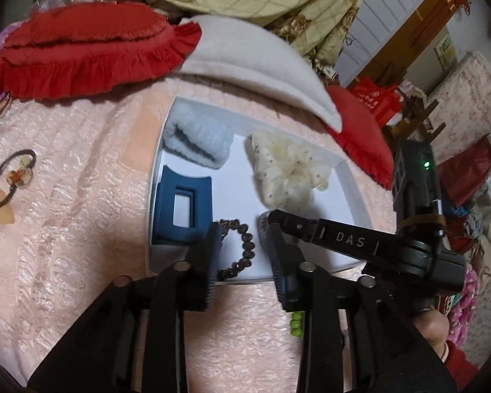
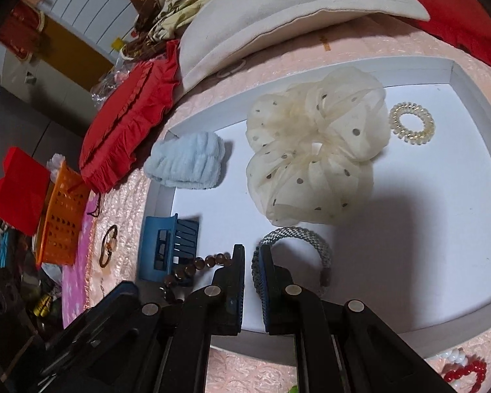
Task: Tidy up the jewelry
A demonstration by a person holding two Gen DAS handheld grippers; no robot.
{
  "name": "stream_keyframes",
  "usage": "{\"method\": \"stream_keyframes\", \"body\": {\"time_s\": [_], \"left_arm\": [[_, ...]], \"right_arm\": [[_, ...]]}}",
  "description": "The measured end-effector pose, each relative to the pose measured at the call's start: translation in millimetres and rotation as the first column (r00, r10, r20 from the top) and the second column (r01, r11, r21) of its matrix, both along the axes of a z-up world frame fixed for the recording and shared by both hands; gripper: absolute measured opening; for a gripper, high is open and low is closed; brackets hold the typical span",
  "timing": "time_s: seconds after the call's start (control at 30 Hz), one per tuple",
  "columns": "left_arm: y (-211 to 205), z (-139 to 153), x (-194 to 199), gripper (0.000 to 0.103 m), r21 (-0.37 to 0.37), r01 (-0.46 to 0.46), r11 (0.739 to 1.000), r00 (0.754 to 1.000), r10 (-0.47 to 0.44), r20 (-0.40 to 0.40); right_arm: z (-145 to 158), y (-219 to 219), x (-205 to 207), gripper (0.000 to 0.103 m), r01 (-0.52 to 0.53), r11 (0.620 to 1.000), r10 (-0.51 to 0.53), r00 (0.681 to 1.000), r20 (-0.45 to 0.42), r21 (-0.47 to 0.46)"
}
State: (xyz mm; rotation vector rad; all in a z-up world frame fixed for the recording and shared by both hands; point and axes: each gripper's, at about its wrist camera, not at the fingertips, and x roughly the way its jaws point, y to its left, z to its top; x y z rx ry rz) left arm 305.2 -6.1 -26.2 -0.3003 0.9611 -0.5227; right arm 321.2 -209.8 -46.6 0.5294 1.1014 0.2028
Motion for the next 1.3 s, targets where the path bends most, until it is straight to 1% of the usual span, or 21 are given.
{"method": "stream_keyframes", "body": {"time_s": [0.17,0.23,0.3,0.33,0.37,0.43,0.53,0.67,0.73,0.83,0.97,1.1,1.17,1.23,1.27,1.3], "left_arm": [[3,16,-8,0.029,-0.006,-0.022,1.0,0.999,0.022,0.043],[2,19,-13,0.029,-0.001,-0.022,1.0,0.998,0.022,0.053],[-3,20,-17,0.029,0.006,-0.015,1.0,0.998,0.015,0.056],[-7,20,-20,0.029,0.011,-0.009,1.0,0.998,0.008,0.059],[-11,20,-23,0.029,0.019,0.001,1.0,0.998,-0.002,0.062],[-22,19,-31,0.029,0.039,0.024,0.999,0.998,-0.027,0.065],[-40,12,-44,0.029,0.07,0.068,0.995,0.995,-0.072,0.064],[-62,-3,-57,0.029,0.135,0.114,0.984,0.99,-0.123,0.062],[-71,-15,-62,0.029,0.155,0.14,0.978,0.988,-0.148,0.043],[-81,-30,-70,0.029,0.153,0.192,0.969,0.981,-0.195,0.006],[-95,-41,-85,0.029,0.191,0.254,0.948,0.965,-0.262,0.016],[-105,-48,-95,0.029,0.193,0.319,0.928,0.945,-0.327,0.009],[-110,-50,-98,0.029,0.192,0.345,0.919,0.936,-0.352,0.003],[-115,-51,-102,0.029,0.19,0.37,0.909,0.926,-0.378,0.004],[-116,-52,-103,0.029,0.19,0.382,0.905,0.921,-0.389,0.0],[-119,-53,-104,0.029,0.193,0.395,0.898,0.916,-0.401,-0.009]], "right_arm": [[23,-15,-16,0.009,0.003,1.0,-0.003,0.999,0.036,-0.012],[32,-25,-29,0.017,0.004,1.0,-0.003,0.999,0.05,-0.017],[39,-39,-48,0.036,0.017,1.0,-0.016,0.998,0.066,-0.026],[42,-46,-59,0.038,0.03,0.999,-0.028,0.997,0.077,-0.03],[44,-56,-74,0.038,0.044,0.998,-0.04,0.995,0.086,-0.036],[44,-70,-93,0.038,0.053,0.998,-0.049,0.995,0.087,-0.044],[36,-92,-123,0.038,0.08,0.994,-0.074,0.995,0.072,-0.078],[17,-119,-154,0.038,0.117,0.987,-0.112,0.992,0.05,-0.11],[8,-126,-163,0.038,0.127,0.984,-0.122,0.992,0.042,-0.121],[-3,-131,-170,0.038,0.126,0.981,-0.122,0.992,0.039,-0.147],[-11,-131,-175,0.038,0.128,0.974,-0.119,0.991,0.059,-0.188],[-14,-131,-172,0.038,0.144,0.963,-0.129,0.988,0.081,-0.226],[-15,-130,-170,0.038,0.15,0.95,-0.13,0.987,0.09,-0.273],[-16,-129,-170,0.038,0.149,0.944,-0.125,0.987,0.097,-0.294],[-16,-128,-169,0.037,0.151,0.94,-0.126,0.987,0.101,-0.305],[-17,-127,-169,0.034,0.153,0.935,-0.126,0.987,0.103,-0.319]]}}
